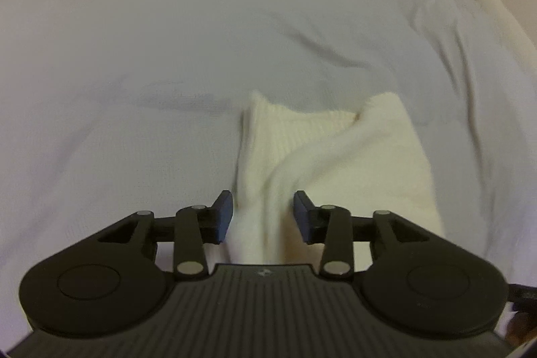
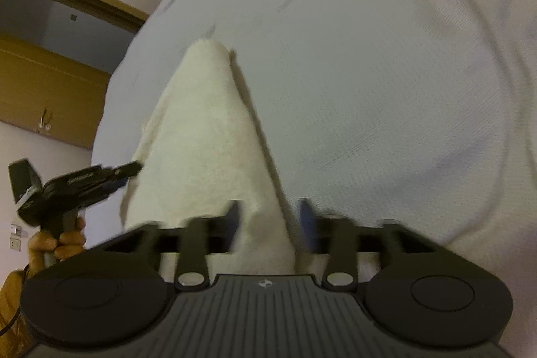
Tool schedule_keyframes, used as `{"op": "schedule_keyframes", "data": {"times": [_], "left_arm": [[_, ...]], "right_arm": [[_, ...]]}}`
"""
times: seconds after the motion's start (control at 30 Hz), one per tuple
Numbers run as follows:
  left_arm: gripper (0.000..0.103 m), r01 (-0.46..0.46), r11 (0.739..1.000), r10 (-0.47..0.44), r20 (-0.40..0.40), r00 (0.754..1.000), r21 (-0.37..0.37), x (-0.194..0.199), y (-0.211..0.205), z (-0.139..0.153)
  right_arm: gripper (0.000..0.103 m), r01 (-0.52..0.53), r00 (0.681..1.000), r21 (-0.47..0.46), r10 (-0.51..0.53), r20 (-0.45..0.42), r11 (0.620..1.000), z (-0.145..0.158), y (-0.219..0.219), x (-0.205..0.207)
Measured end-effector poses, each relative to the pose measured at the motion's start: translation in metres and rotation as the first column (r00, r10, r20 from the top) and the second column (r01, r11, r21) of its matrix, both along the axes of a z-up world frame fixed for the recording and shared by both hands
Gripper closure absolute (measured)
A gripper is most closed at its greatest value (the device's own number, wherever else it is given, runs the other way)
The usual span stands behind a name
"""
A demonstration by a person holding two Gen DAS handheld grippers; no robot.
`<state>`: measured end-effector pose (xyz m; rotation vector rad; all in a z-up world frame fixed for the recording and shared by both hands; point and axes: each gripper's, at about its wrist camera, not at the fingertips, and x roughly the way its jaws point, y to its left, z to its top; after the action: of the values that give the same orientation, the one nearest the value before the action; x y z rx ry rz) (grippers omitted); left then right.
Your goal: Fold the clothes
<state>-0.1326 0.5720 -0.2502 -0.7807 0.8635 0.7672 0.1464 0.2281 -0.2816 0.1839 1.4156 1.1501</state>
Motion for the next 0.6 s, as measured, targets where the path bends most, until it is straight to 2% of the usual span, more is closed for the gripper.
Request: {"op": "schedule_keyframes", "data": {"times": [0.13,0.27,0.3,0.33,0.37,0.43,0.47,0.5,0.6], "left_arm": [[0.070,-0.010,0.993,0.018,0.068,0.998,-0.116,-0.034,-0.051,0.018],[0.070,-0.019,0.971,0.039,0.083,0.996,-0.237,-0.048,-0.095,0.002],[0.072,-0.023,0.969,0.043,0.075,0.996,-0.247,-0.048,-0.099,-0.004],[0.086,-0.028,0.968,0.047,0.072,0.996,-0.248,-0.047,-0.103,-0.009],[0.086,-0.031,0.971,0.050,0.075,0.996,-0.235,-0.047,-0.104,-0.011],[0.091,-0.024,0.980,0.043,0.091,0.995,-0.197,-0.048,-0.105,-0.006],[0.091,-0.020,0.984,0.038,0.103,0.994,-0.175,-0.050,-0.103,-0.001],[0.091,-0.018,0.988,0.036,0.118,0.992,-0.154,-0.055,-0.100,0.005],[0.091,-0.035,0.990,0.056,0.159,0.986,-0.135,-0.074,-0.089,0.013]], "right_arm": [[0.053,0.003,0.998,0.019,-0.002,-0.068,1.000,-0.002,-0.015,-0.013],[0.053,-0.010,0.996,-0.002,0.010,-0.086,1.000,-0.012,-0.020,-0.031],[0.053,-0.007,0.997,-0.003,0.006,-0.080,1.000,-0.014,-0.020,-0.034],[0.055,-0.003,0.997,-0.005,0.003,-0.074,1.000,-0.016,-0.019,-0.036],[0.062,0.004,0.998,-0.007,-0.004,-0.069,1.000,-0.017,-0.019,-0.037],[0.087,0.008,0.998,-0.009,-0.008,-0.060,1.000,-0.015,-0.018,-0.037],[0.091,-0.013,1.000,-0.011,0.013,-0.029,1.000,-0.009,-0.016,-0.037],[0.101,-0.044,0.999,-0.016,0.044,0.018,0.999,-0.001,-0.012,-0.039],[0.103,-0.105,0.989,0.007,0.104,0.101,0.994,0.022,-0.012,-0.038]]}}
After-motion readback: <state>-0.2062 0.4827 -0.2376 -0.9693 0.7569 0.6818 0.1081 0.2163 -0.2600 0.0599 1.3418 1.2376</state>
